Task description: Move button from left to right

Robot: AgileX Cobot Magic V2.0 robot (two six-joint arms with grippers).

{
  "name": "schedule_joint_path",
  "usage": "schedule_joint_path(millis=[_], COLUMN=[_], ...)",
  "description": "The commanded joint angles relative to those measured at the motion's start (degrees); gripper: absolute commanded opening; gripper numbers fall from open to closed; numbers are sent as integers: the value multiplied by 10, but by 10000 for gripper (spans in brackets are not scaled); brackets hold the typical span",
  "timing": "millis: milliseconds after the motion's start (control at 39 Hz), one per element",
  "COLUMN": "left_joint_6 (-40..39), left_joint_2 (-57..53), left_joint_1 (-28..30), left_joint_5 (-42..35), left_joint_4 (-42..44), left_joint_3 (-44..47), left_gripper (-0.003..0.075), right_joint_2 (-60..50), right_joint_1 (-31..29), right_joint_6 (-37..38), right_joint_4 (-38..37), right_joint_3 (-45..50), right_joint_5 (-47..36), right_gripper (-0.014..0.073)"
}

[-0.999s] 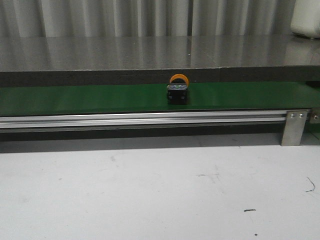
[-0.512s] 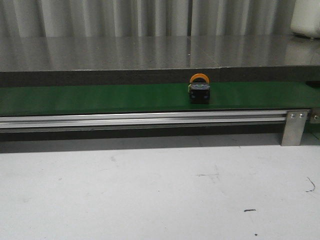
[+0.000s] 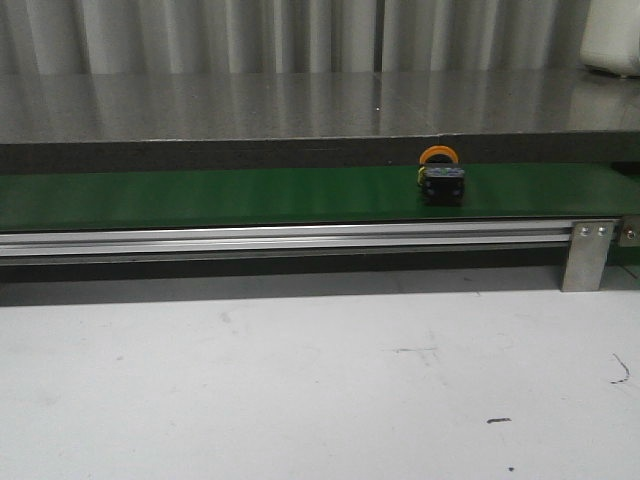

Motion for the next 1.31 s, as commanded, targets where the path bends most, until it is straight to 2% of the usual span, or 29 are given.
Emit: schedule_joint_path(millis=[0,256,538,743,1024,1101,1152,1280], left_joint_6=[-2,-2,-2,-2,-2,-2,-2,-2], left_joint_2=[6,6,6,6,6,6,6,6], left_joint_1=[-4,-4,-4,-4,-4,-4,-4,-4], left_joint_5=[-47,-47,-47,-47,-47,-47,-47,-47], left_joint_4=[-8,-8,-8,-8,-8,-8,-8,-8], left_joint_3=[-14,-14,-14,-14,-14,-14,-14,-14], left_gripper=[-21,-21,-21,-21,-21,-21,-21,-21], right_joint_2=[71,280,449,528,595,601,601,597], right_joint_1=[-1,-1,-1,-1,-15,-21,-24,-25], right_joint_6=[18,19,19,19,19,19,19,19], right_joint_4=[4,4,29,56,56,56,56,56], right_joint_3=[-60,-199,-334,-393,-421,-423,-423,-423], right_joint_5=[-27,35,103,118,115,120,124,129], right_gripper=[645,645,645,645,640,589,517,276])
